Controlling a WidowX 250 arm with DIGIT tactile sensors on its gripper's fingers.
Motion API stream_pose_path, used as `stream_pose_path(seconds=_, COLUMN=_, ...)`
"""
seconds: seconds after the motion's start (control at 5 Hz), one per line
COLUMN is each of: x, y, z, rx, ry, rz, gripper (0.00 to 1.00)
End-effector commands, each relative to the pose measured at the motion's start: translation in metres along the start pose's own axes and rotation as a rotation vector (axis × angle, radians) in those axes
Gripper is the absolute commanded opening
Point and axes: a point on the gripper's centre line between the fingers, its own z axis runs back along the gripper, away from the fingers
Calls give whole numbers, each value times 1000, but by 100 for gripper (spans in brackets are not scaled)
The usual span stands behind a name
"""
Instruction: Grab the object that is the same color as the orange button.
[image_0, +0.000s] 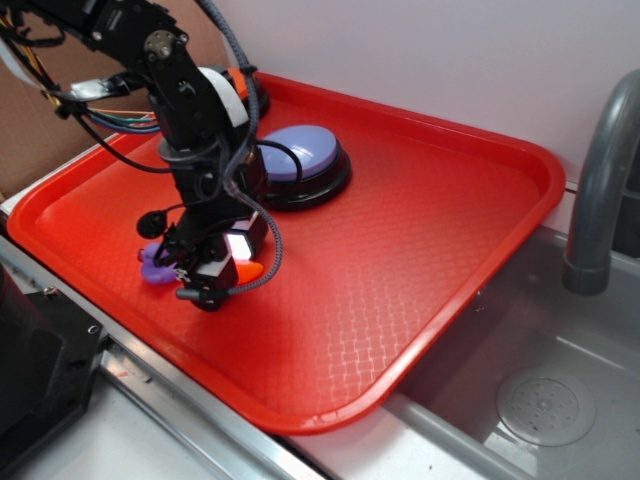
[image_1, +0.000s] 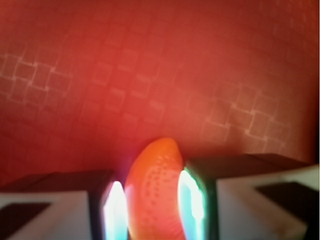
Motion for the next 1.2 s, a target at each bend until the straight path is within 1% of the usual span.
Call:
stream_pose_path(seconds=0.0, x=13, y=1, z=15, rx=8, ry=21, rz=65, gripper=0)
stream_pose_path(seconds=0.2, x=20, y=9, z=34, rx=-2, ry=37, rz=183, gripper=0)
stream_pose_path(seconds=0.4, x=18, y=14, z=50, rx=13, ry=45, rz=328, gripper=0)
stream_pose_path(seconds=0.6, x=20, y=18, z=70, rx=17, ry=8, rz=425, gripper=0)
stream_pose_path(seconds=0.8, x=20, y=23, z=91, rx=7, ry=70, rz=675, gripper=0)
stream_pose_path(seconds=1.0, x=16, y=28, z=106, rx=-6, ry=82, rz=869, gripper=0)
